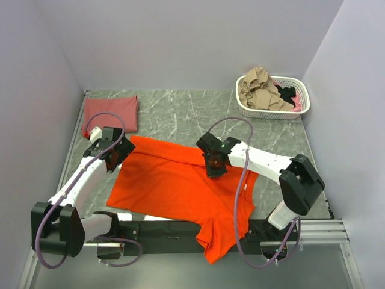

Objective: Fold and stack the t-shirts
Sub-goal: Fold the tshirt

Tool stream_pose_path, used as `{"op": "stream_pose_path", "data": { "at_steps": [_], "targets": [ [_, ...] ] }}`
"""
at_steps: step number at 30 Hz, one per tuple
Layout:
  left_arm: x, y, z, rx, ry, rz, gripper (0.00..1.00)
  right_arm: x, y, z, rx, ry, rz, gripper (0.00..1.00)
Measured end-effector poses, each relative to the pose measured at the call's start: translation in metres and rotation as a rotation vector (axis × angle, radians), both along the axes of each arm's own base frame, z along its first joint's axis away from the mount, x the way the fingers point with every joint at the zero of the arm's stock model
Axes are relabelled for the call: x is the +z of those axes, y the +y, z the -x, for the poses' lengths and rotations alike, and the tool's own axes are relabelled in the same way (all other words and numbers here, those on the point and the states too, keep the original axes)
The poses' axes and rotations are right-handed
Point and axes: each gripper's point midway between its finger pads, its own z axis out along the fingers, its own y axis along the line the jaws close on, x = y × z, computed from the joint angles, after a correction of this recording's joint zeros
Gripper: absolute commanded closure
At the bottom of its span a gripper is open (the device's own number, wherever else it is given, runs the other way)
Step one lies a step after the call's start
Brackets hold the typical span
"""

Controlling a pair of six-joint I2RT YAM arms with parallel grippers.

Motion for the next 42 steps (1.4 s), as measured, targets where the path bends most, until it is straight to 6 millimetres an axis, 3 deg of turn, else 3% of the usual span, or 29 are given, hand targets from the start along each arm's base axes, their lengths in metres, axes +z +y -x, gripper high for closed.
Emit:
{"op": "stream_pose_path", "data": {
  "at_steps": [4,5,6,9,11,15,20,24,29,34,39,42],
  "targets": [
    [-0.001,-0.002,0.001,-0.007,0.004,0.009,0.01,0.001,0.012,0.005,0.053,0.070,-0.043,1.00],
    [-0.001,-0.002,0.001,-0.008,0.007,0.010,0.01,-0.001,0.015,0.005,0.060,0.088,-0.049,0.95],
    [-0.001,-0.002,0.002,-0.008,0.008,0.010,0.01,-0.005,0.016,0.005,0.062,0.104,-0.047,0.81],
    [-0.001,-0.003,0.002,-0.012,0.010,0.015,0.01,-0.014,0.016,0.002,0.060,0.130,-0.023,0.55],
    [-0.002,-0.003,0.002,-0.013,0.014,0.015,0.01,-0.016,0.015,0.000,0.060,0.129,-0.009,0.47],
    [-0.005,-0.005,0.003,-0.019,0.033,0.018,0.01,-0.008,0.013,-0.005,0.059,0.094,-0.001,0.13],
    [-0.003,-0.009,-0.004,-0.035,0.031,0.031,0.01,0.026,0.003,-0.017,0.025,-0.007,-0.051,0.09],
    [0.004,-0.015,-0.021,-0.064,0.006,0.041,0.01,0.036,-0.029,-0.038,-0.104,-0.054,-0.109,0.08],
    [0.003,-0.028,-0.054,-0.115,-0.013,0.059,0.01,0.014,-0.079,-0.058,-0.279,-0.033,-0.118,0.08],
    [-0.017,-0.042,-0.089,-0.167,-0.001,0.078,0.01,-0.008,-0.098,-0.077,-0.346,-0.012,-0.117,0.09],
    [-0.046,-0.046,-0.108,-0.191,0.049,0.071,0.01,-0.039,-0.122,-0.087,-0.419,0.047,-0.077,0.10],
    [-0.062,-0.047,-0.112,-0.193,0.081,0.068,0.01,-0.040,-0.130,-0.104,-0.456,0.044,-0.073,0.11]
  ]
}}
